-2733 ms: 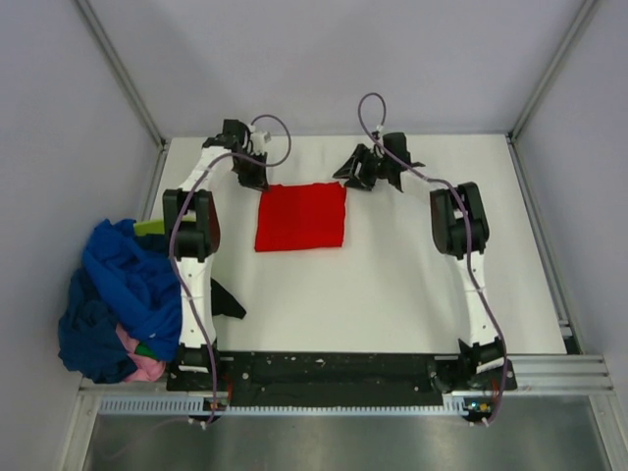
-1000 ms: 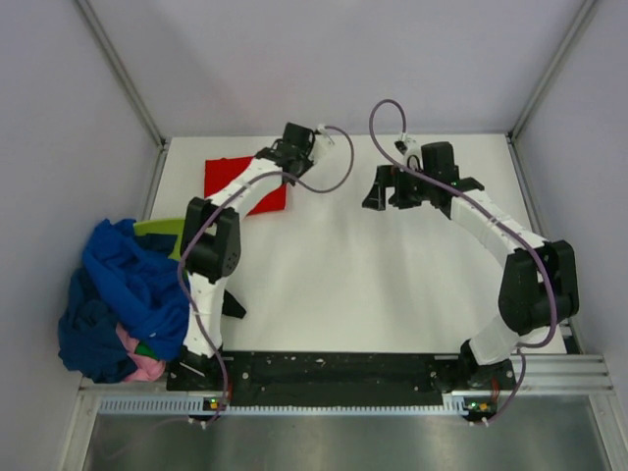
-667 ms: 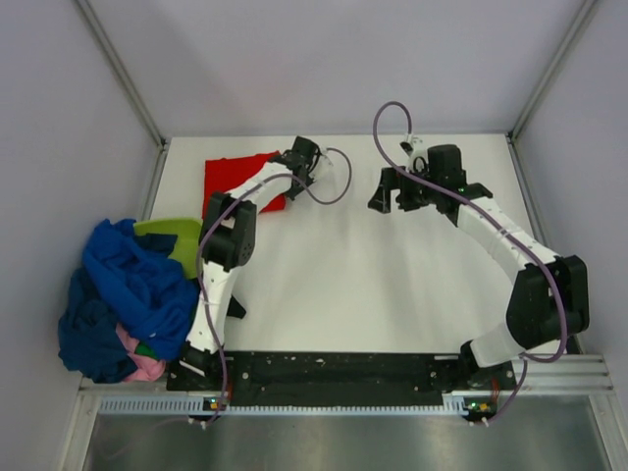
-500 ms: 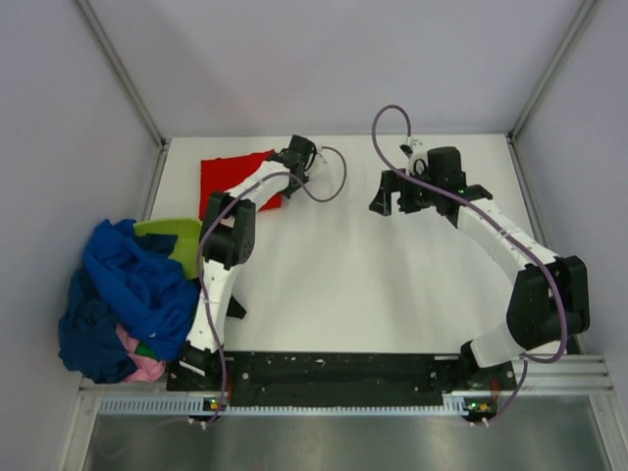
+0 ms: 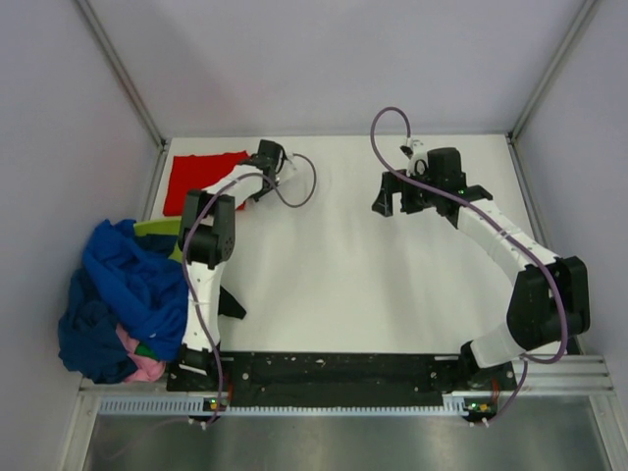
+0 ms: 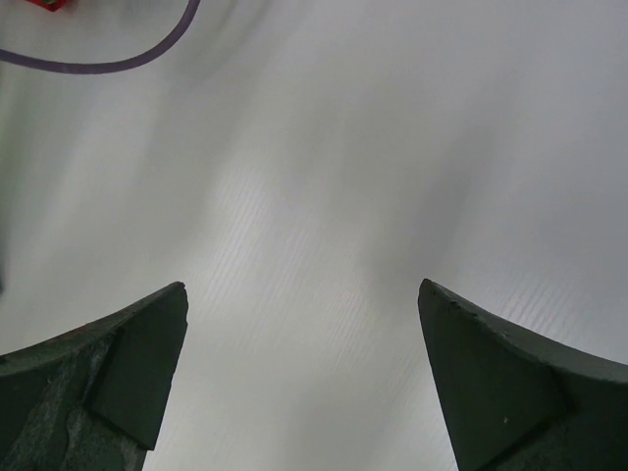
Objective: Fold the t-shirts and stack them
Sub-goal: Put the neatly folded tshirt into the corner of the board with the left arm
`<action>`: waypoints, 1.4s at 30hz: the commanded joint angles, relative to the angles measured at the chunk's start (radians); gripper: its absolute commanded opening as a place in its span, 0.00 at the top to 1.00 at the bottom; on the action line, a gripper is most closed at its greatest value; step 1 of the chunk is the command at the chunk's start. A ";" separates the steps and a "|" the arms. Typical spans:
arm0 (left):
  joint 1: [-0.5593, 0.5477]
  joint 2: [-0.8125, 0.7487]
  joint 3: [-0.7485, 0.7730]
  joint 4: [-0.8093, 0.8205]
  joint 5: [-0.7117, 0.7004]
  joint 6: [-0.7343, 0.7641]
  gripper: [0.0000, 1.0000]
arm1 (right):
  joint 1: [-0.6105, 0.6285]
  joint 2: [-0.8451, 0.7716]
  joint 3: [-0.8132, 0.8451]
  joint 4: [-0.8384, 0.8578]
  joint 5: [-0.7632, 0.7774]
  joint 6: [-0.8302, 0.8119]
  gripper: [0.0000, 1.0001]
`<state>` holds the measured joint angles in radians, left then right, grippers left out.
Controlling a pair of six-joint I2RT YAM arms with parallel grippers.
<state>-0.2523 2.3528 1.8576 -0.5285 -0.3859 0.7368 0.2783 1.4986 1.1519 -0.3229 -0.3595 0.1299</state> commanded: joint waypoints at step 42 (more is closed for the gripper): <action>0.237 -0.268 -0.112 -0.416 0.206 0.130 0.98 | -0.008 -0.051 -0.026 -0.004 0.043 -0.072 0.01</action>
<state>-0.0174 2.0109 1.6592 -0.9096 -0.1242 0.8787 0.2783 1.4891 1.1366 -0.3447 -0.3252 0.0784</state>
